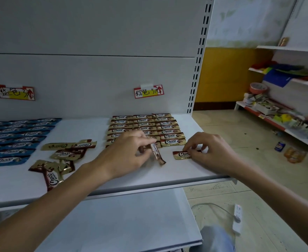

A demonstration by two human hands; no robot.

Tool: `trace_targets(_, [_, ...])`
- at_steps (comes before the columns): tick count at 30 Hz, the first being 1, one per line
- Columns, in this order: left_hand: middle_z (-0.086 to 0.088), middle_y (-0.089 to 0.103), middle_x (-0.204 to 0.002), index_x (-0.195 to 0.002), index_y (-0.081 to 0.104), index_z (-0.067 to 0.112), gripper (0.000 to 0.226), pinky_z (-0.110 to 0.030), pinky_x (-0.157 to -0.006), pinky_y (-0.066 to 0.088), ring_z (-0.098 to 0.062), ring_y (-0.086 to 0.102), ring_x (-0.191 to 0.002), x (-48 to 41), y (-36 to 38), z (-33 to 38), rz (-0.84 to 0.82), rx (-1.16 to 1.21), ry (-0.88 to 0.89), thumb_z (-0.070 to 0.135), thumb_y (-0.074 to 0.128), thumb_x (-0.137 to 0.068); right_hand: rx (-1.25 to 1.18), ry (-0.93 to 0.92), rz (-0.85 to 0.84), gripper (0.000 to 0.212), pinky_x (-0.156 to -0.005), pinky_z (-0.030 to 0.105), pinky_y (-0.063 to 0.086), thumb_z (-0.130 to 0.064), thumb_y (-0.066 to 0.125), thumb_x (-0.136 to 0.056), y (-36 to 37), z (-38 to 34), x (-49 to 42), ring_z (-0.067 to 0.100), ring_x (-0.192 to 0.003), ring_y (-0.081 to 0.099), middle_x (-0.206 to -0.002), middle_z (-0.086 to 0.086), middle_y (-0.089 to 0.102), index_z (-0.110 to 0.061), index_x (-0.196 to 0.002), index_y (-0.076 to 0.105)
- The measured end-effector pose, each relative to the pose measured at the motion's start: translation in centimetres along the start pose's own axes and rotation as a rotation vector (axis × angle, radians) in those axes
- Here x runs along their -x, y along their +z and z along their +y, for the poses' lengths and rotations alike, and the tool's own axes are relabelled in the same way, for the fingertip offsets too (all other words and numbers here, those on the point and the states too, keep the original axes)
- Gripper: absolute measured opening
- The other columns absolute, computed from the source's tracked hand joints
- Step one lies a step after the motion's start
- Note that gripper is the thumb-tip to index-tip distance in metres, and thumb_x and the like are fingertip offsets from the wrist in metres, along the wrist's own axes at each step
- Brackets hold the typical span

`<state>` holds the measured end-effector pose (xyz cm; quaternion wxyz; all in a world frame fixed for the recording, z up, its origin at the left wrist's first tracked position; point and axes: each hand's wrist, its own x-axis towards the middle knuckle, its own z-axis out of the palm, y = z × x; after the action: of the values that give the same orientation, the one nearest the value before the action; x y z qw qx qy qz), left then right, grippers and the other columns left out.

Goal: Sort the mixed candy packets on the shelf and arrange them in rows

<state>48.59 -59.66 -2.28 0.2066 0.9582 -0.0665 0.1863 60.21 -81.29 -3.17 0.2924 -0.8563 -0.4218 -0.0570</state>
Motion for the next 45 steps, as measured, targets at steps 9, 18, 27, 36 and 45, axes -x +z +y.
trace_targets(9, [0.015, 0.054, -0.083, -0.099, 0.070, 0.032, 0.037, -0.008, -0.058, 0.028, 0.001, 0.046, -0.076, 1.0, -0.8, -0.2, 0.004, -0.161, 0.073, 0.057, 0.056, -0.075, -0.009, -0.047, -0.002, 0.023, -0.065, 0.007, 0.038, -0.006, 0.063, -0.080, 0.2, -0.1, -0.4, 0.000, -0.080, 0.056, -0.089, -0.013, 0.065, -0.027, -0.082, 0.073])
trace_targets(18, [0.008, 0.062, -0.085, -0.092, 0.071, 0.023, 0.029, -0.023, -0.072, 0.028, -0.010, 0.051, -0.080, 0.0, 0.7, 0.0, 0.071, -0.216, 0.098, 0.048, 0.058, -0.084, -0.010, -0.047, -0.042, 0.009, -0.066, 0.007, 0.038, -0.029, 0.069, -0.079, -0.4, 0.4, -0.3, 0.000, -0.082, 0.055, -0.090, -0.017, 0.063, -0.028, -0.086, 0.074])
trace_targets(27, [0.006, 0.065, -0.084, -0.091, 0.071, 0.023, 0.031, -0.022, -0.068, 0.033, -0.014, 0.057, -0.081, 0.0, 0.6, -0.6, 0.095, -0.216, 0.039, 0.048, 0.057, -0.081, 0.027, -0.088, -0.034, 0.014, -0.069, 0.011, 0.036, -0.021, 0.067, -0.084, 0.5, -0.1, -1.7, -0.002, -0.083, 0.051, -0.090, -0.015, 0.062, -0.032, -0.090, 0.073])
trace_targets(36, [0.005, 0.063, -0.089, -0.095, 0.070, 0.022, 0.029, -0.023, -0.067, 0.032, -0.013, 0.054, -0.086, 0.0, 0.7, -1.4, 0.103, -0.215, 0.044, 0.048, 0.060, -0.084, 0.017, -0.138, 0.010, 0.014, -0.068, 0.003, 0.033, -0.016, 0.072, -0.079, 1.5, -0.3, -2.6, -0.007, -0.079, 0.051, -0.084, -0.015, 0.062, -0.027, -0.087, 0.075])
trace_targets(45, [0.014, 0.057, -0.089, -0.100, 0.066, 0.027, 0.038, -0.013, -0.064, 0.033, -0.005, 0.049, -0.081, 0.2, -0.5, -1.6, 0.108, -0.151, 0.008, 0.055, 0.049, -0.080, 0.008, -0.095, 0.050, 0.012, -0.066, 0.004, 0.035, -0.014, 0.066, -0.083, 1.4, -1.3, -3.0, -0.001, -0.074, 0.053, -0.085, -0.010, 0.063, -0.020, -0.090, 0.075])
